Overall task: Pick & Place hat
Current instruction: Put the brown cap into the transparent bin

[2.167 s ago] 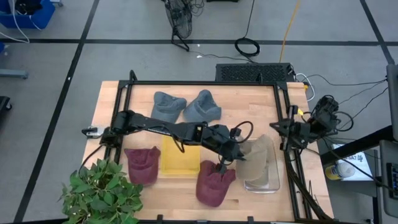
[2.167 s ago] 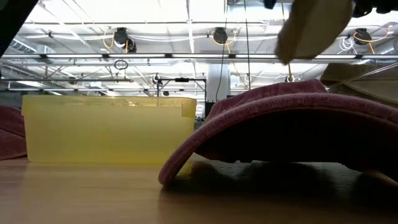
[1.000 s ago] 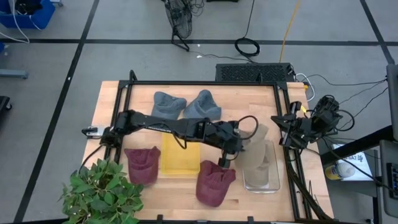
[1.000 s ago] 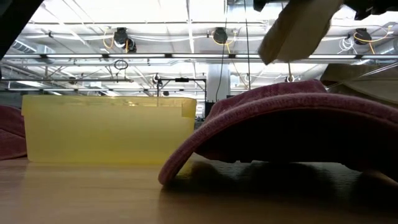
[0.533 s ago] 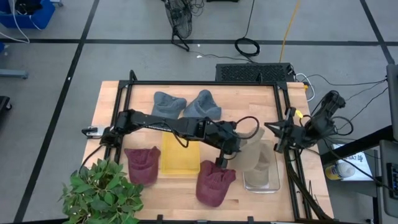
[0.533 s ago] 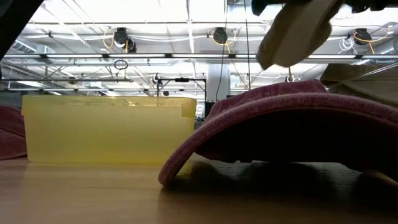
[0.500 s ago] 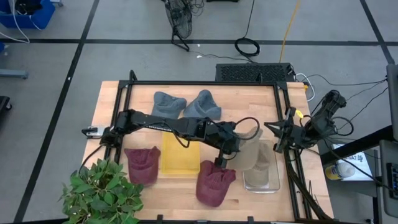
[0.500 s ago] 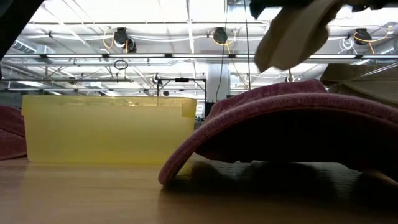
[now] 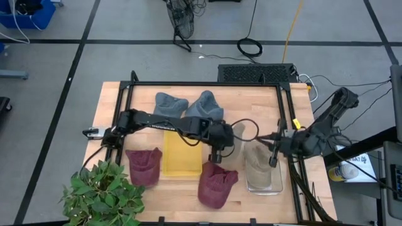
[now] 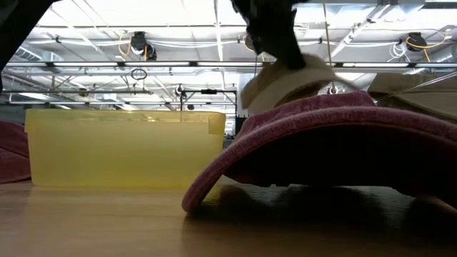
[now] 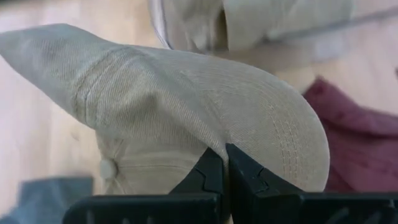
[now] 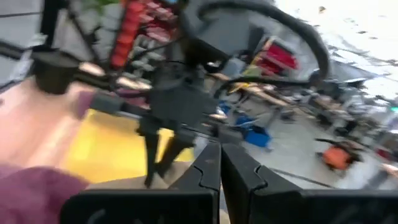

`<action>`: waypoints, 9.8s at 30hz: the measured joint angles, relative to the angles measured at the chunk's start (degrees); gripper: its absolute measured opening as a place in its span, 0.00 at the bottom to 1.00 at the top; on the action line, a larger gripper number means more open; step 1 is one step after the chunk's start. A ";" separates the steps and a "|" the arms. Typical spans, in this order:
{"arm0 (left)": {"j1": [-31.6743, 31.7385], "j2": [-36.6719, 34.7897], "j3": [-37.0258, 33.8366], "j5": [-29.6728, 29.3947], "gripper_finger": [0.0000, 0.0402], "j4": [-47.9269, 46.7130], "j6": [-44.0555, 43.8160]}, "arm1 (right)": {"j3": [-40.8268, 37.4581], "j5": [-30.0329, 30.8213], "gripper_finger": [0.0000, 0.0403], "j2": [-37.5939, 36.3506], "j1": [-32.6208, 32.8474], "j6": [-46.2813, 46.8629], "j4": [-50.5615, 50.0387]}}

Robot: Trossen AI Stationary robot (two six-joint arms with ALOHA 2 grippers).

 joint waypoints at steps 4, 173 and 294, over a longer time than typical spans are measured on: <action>0.28 -0.14 -1.63 0.31 0.02 -0.89 0.11 | 0.04 -0.22 0.00 0.95 -3.67 3.44 -1.67; 12.11 -96.61 -105.55 8.07 0.10 62.32 -2.33 | 48.19 -41.61 0.00 30.14 -8.00 57.63 -77.58; 12.10 -96.60 -105.55 8.07 0.10 62.00 -4.86 | 33.21 -34.29 0.00 26.57 10.18 90.62 -77.38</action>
